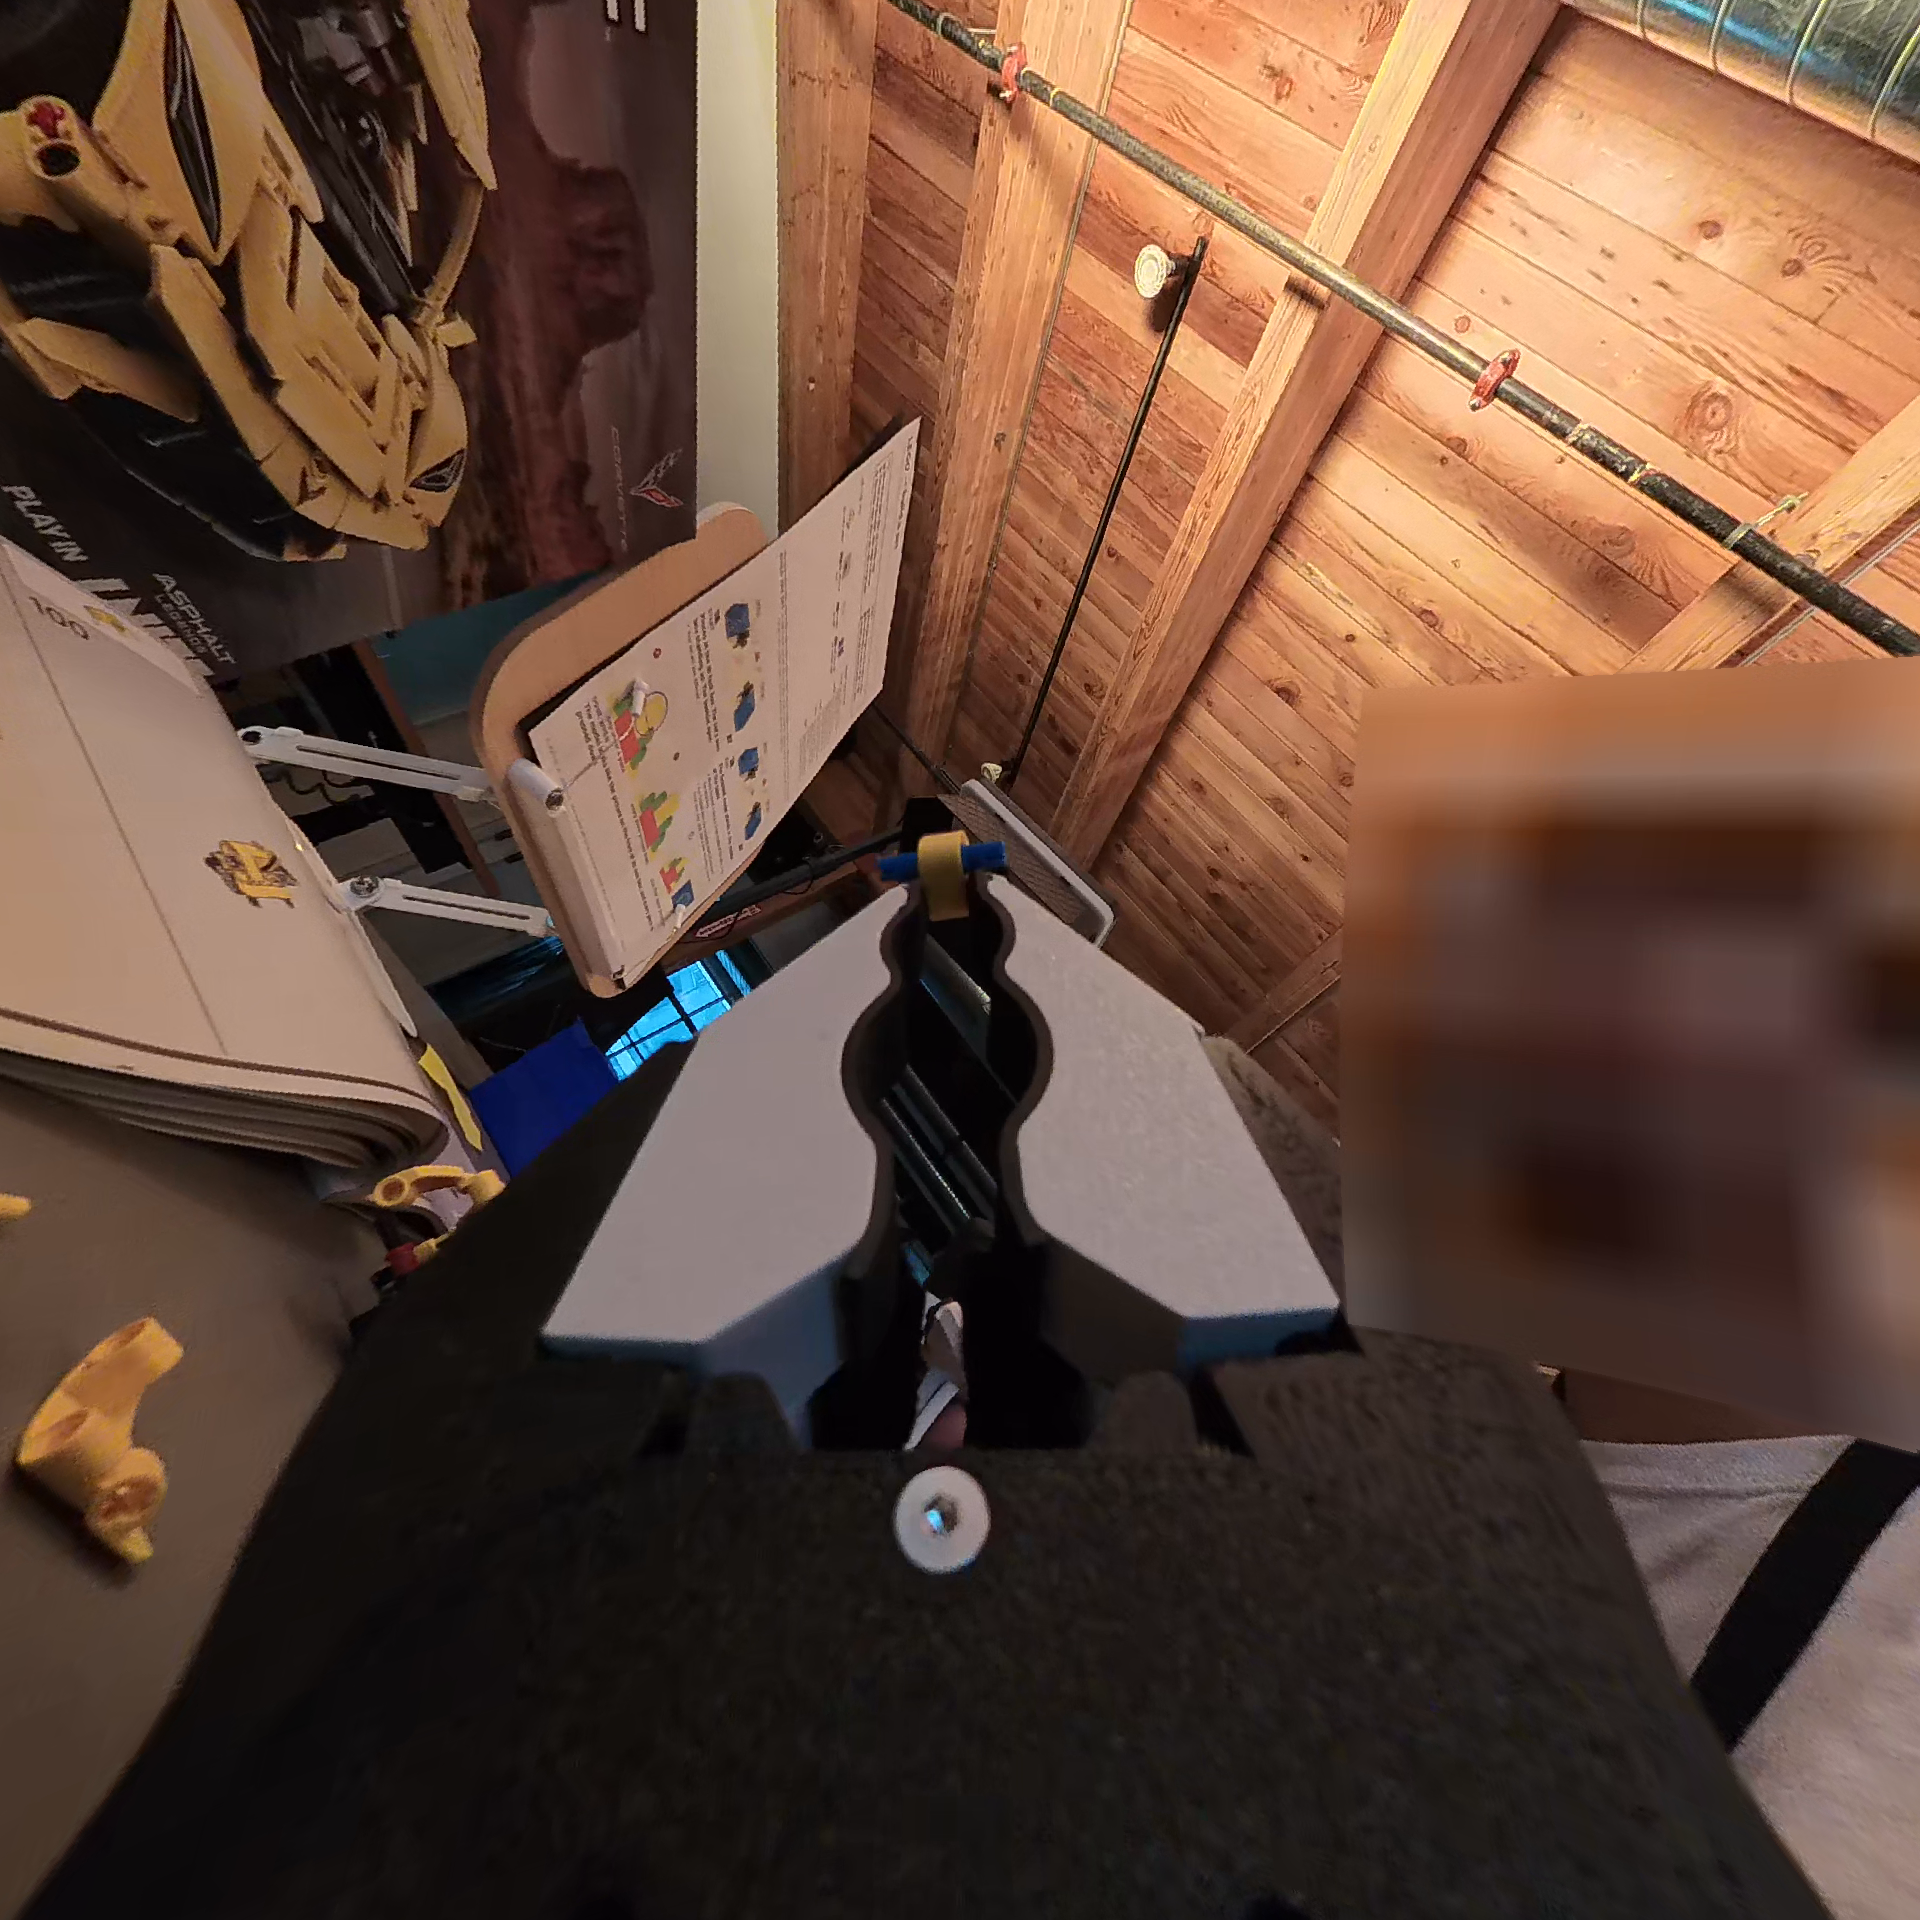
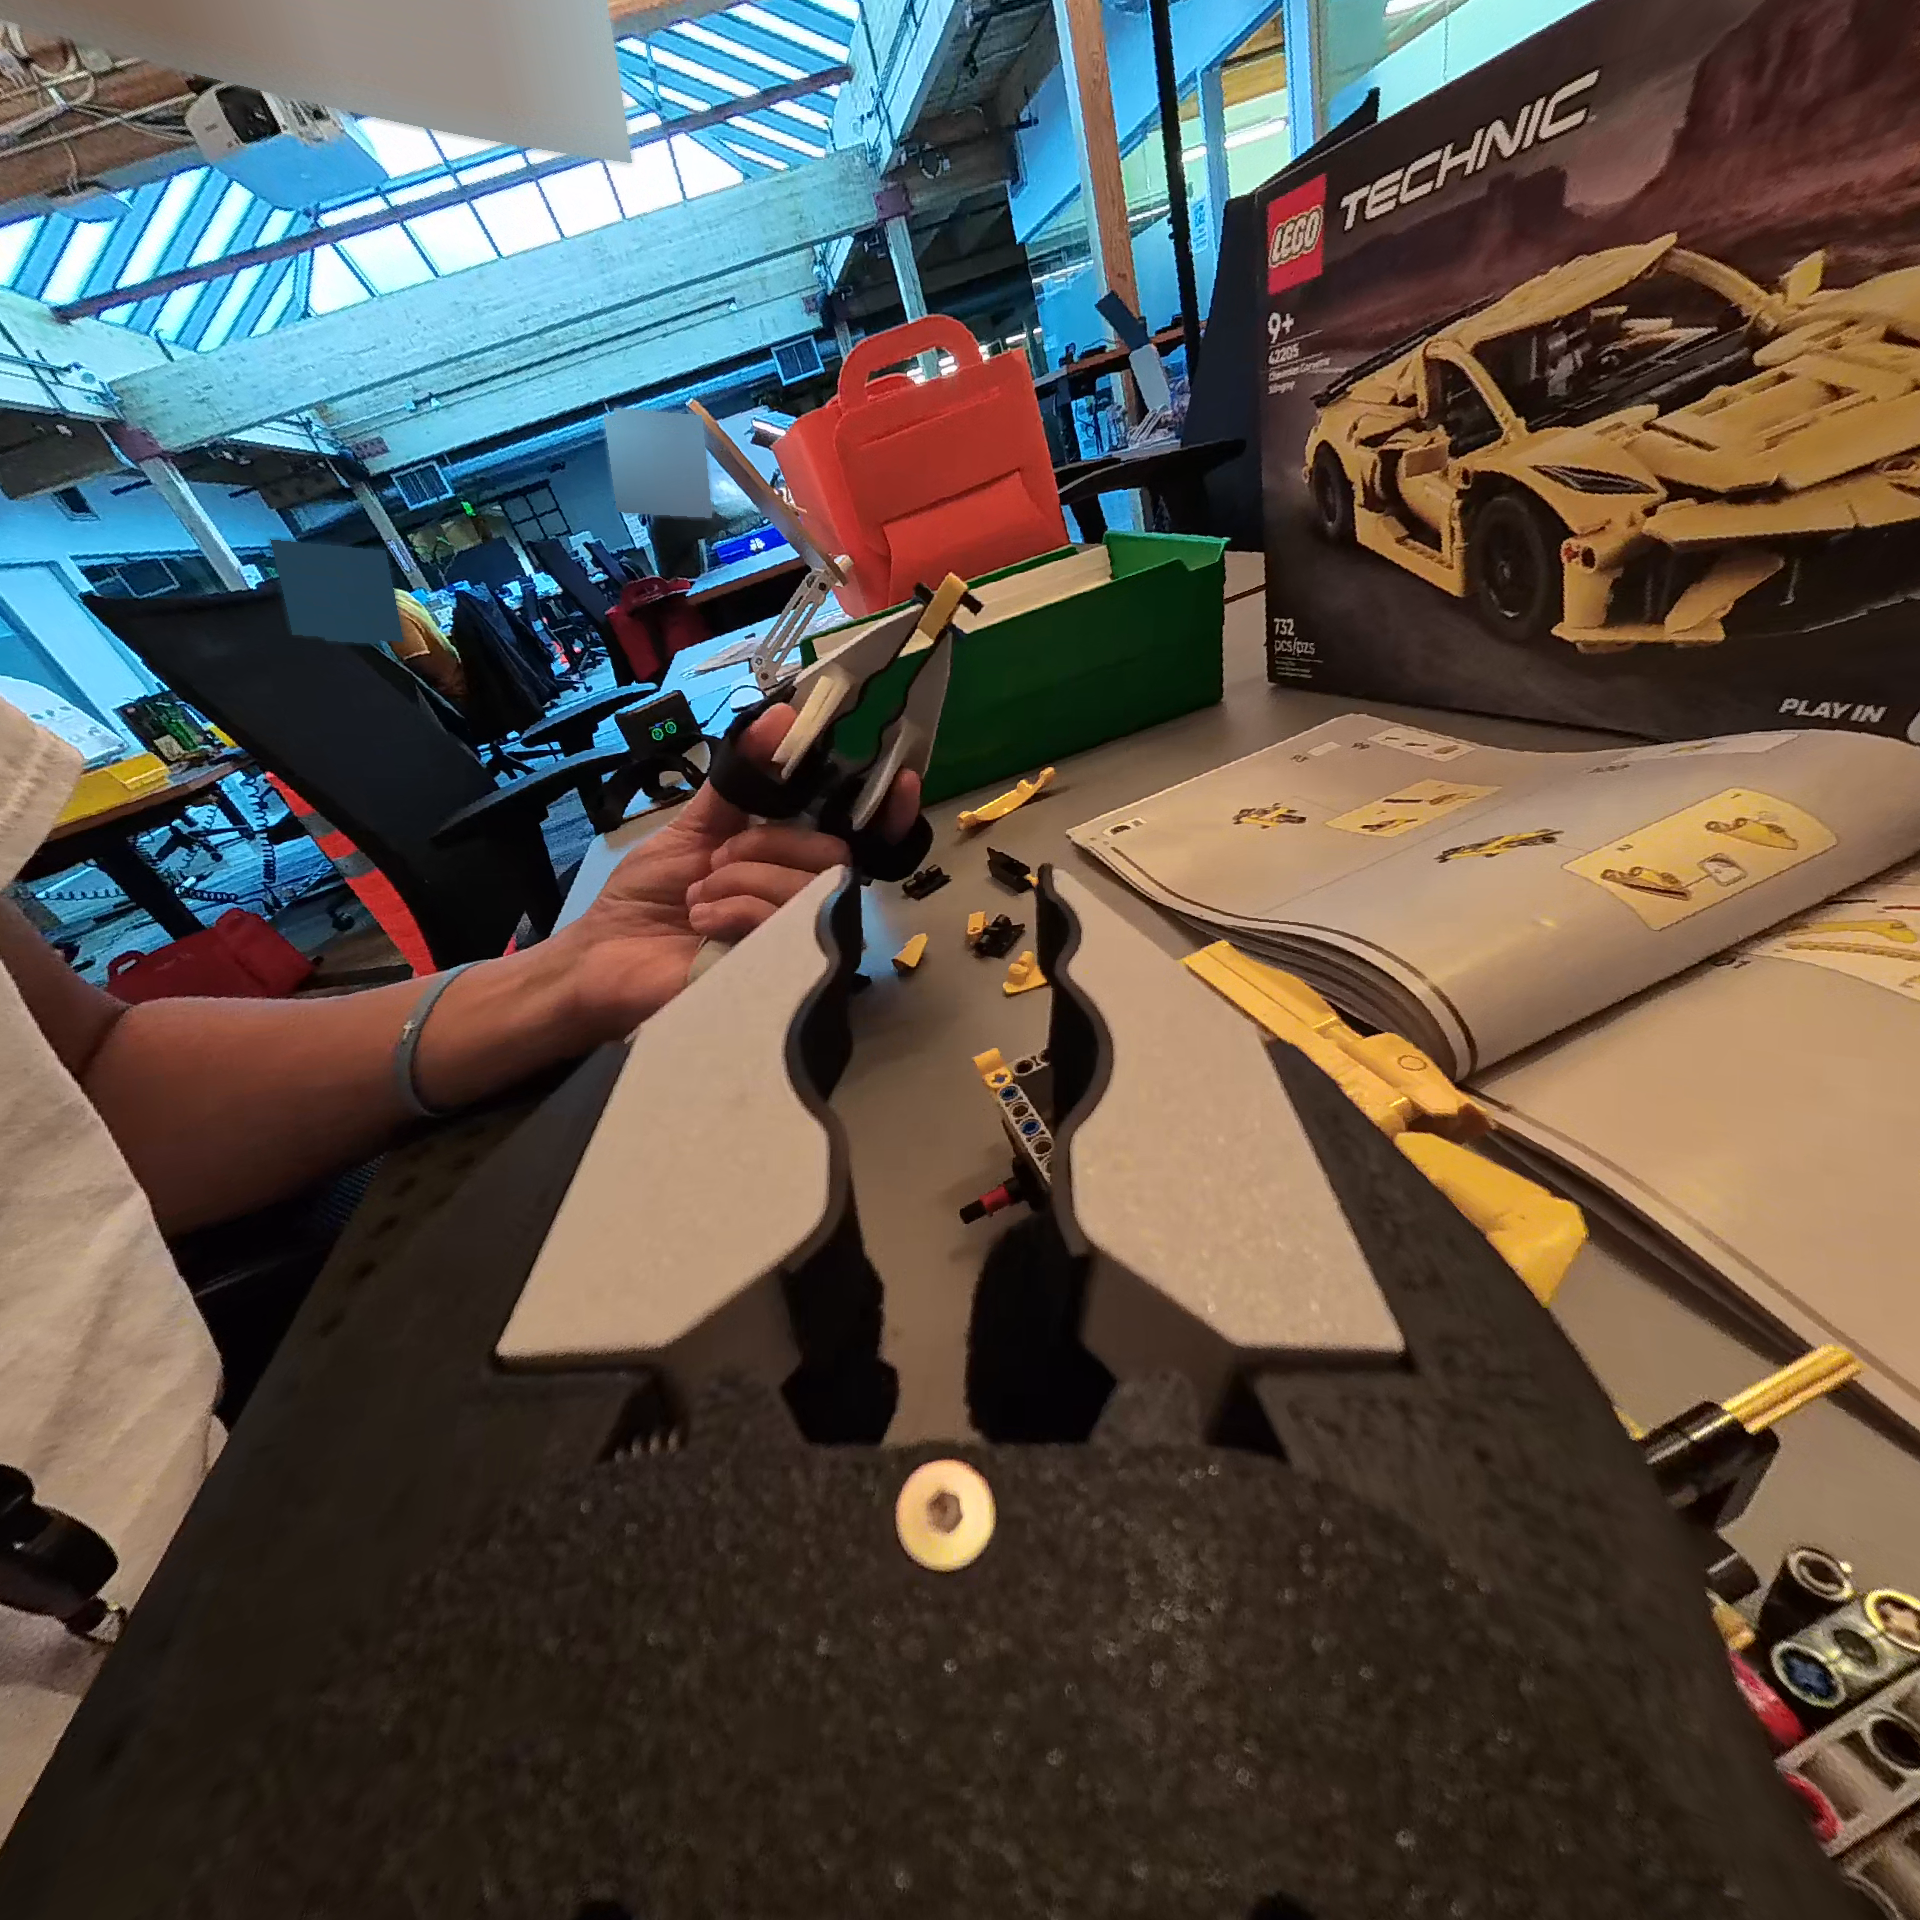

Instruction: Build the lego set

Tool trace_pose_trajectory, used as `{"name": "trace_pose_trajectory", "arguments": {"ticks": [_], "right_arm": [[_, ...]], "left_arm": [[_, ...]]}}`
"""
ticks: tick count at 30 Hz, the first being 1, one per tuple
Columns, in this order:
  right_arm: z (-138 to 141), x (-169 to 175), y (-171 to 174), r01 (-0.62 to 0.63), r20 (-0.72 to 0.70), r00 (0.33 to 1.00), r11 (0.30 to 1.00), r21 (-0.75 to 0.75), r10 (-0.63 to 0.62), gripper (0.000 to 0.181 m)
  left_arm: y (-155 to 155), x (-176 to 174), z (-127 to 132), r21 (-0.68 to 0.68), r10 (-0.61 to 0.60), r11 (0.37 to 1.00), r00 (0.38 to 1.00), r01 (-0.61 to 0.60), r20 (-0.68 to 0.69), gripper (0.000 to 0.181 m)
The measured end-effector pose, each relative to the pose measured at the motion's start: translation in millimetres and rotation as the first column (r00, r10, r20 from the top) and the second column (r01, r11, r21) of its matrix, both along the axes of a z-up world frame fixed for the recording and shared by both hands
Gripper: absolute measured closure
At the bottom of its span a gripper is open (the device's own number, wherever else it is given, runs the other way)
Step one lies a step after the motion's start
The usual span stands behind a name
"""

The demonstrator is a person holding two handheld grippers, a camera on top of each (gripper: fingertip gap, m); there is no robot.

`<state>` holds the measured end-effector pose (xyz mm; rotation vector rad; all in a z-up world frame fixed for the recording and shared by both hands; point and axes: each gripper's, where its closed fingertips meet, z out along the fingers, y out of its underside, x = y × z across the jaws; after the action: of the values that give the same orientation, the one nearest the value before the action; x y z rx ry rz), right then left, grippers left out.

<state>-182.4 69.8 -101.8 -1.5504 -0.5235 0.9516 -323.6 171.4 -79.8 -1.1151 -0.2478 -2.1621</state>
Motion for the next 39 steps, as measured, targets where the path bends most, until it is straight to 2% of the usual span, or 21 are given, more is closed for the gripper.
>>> {"name": "trace_pose_trajectory", "arguments": {"ticks": [5, 7, 10, 13, 16, 20, 22, 27, 30, 33, 35, 39], "right_arm": [[-0.3, -0.4, -0.2, -0.002, 0.006, 1.000, 1.000, -0.003, 0.002, 0.149], [0.8, -1.1, -0.5, -0.006, 0.007, 1.000, 1.000, 0.000, 0.006, 0.149], [4.0, -6.7, -2.6, -0.047, -0.030, 0.998, 0.999, -0.018, 0.046, 0.149], [16.4, -18.5, -3.8, -0.127, -0.147, 0.982, 0.991, -0.047, 0.119, 0.148], [34.3, -32.5, -3.0, -0.220, -0.296, 0.937, 0.972, -0.086, 0.186, 0.148], [40.7, -47.2, -8.0, -0.275, -0.365, 0.904, 0.956, -0.100, 0.222, 0.147], [48.6, -50.3, -14.4, -0.263, -0.365, 0.902, 0.964, -0.043, 0.230, 0.147], [65.1, -48.2, -31.1, -0.257, -0.316, 0.909, 0.962, 0.089, 0.272, 0.150], [59.4, -48.5, -39.5, -0.242, -0.151, 0.952, 0.957, 0.158, 0.265, 0.148], [55.2, -37.2, -42.4, -0.151, 0.044, 0.989, 0.947, 0.284, 0.144, 0.150], [47.6, -37.6, -45.9, -0.157, 0.133, 0.984, 0.934, 0.320, 0.120, 0.150], [39.2, -45.6, -51.5, -0.205, 0.170, 0.973, 0.929, 0.307, 0.158, 0.145]], "left_arm": [[-4.6, 9.5, -0.2, 0.016, -0.037, 0.999, 0.999, 0.037, -0.037, 0.174], [-10.3, 19.9, -1.2, 0.041, -0.058, 0.997, 0.994, 0.062, -0.097, 0.174], [-25.1, 35.0, 5.5, 0.158, -0.031, 0.985, 0.975, 0.067, -0.221, 0.174], [-50.2, 54.1, 15.2, 0.270, -0.071, 0.951, 0.956, 0.150, -0.284, 0.174], [-76.7, 70.8, 21.1, 0.356, -0.111, 0.905, 0.936, 0.234, -0.333, 0.174], [-108.2, 86.6, 25.8, 0.416, -0.191, 0.845, 0.916, 0.335, -0.352, 0.174], [-117.2, 88.7, 29.5, 0.410, -0.249, 0.834, 0.915, 0.369, -0.317, 0.174], [-128.6, 88.0, 34.9, 0.338, -0.423, 0.818, 0.885, 0.466, -0.195, 0.174], [-134.5, 84.5, 38.0, 0.290, -0.547, 0.783, 0.831, 0.551, -0.102, 0.174], [-145.2, 87.9, 31.0, 0.249, -0.629, 0.731, 0.769, 0.635, -0.112, 0.174], [-152.7, 92.5, 26.4, 0.246, -0.636, 0.716, 0.756, 0.654, -0.158, 0.174], [-161.3, 98.0, 23.1, 0.224, -0.680, 0.678, 0.713, 0.700, -0.170, 0.174]]}}
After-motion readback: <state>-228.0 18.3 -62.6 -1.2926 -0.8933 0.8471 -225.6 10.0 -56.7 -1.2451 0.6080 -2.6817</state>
